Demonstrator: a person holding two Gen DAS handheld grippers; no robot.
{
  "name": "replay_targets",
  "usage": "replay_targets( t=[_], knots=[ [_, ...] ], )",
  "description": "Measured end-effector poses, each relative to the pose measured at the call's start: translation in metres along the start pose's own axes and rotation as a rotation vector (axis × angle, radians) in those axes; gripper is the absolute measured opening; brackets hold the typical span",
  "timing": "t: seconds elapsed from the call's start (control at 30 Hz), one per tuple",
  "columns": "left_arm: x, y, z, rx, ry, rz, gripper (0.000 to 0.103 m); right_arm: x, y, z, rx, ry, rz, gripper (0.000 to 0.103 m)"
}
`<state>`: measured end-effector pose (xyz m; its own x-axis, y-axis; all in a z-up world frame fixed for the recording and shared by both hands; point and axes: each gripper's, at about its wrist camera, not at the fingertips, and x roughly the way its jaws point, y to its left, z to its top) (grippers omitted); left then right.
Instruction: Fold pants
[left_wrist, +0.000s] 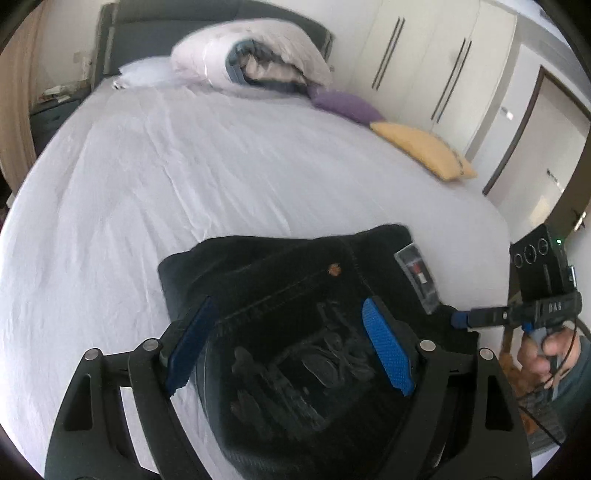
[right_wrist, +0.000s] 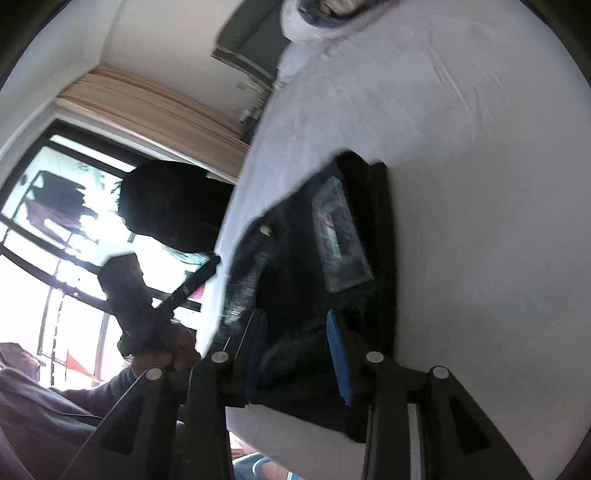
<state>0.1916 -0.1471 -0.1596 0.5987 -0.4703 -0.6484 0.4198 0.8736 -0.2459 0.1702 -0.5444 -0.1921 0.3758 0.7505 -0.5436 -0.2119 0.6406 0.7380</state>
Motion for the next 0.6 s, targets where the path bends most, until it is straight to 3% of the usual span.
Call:
replay_targets(
  t=[0.07, 0.17, 0.33, 0.43, 0.5, 0.6],
  knots=[
    [0.016, 0.001, -0.005, 0.029, 0.048, 0.003, 0.081, 0.001, -0.008, -0.004, 0.015, 0.006, 0.004, 0.035],
    [0.013, -0.006, -0.022, 0.106, 0.026, 0.021, 0.080, -0.001, -0.011, -0.008, 0.020, -0.010, 0.015, 0.033],
    [-0.009, -0.030, -0.061, 0.220, 0.040, -0.068, 0.080, 0.001, -0.014, -0.007, 0.020, -0.014, 0.014, 0.029],
    [-0.020, -0.044, -0.090, 0.316, 0.035, -0.026, 0.076, 0.003, -0.011, -0.007, 0.015, -0.011, 0.006, 0.030],
    [-0.030, -0.041, -0.091, 0.297, 0.052, -0.052, 0.076, -0.006, 0.000, -0.006, -0.015, -0.009, -0.009, 0.038],
    [-0.053, -0.033, -0.087, 0.260, 0.054, -0.086, 0.078, -0.030, 0.014, 0.003, -0.057, -0.078, -0.014, 0.069]
  ],
)
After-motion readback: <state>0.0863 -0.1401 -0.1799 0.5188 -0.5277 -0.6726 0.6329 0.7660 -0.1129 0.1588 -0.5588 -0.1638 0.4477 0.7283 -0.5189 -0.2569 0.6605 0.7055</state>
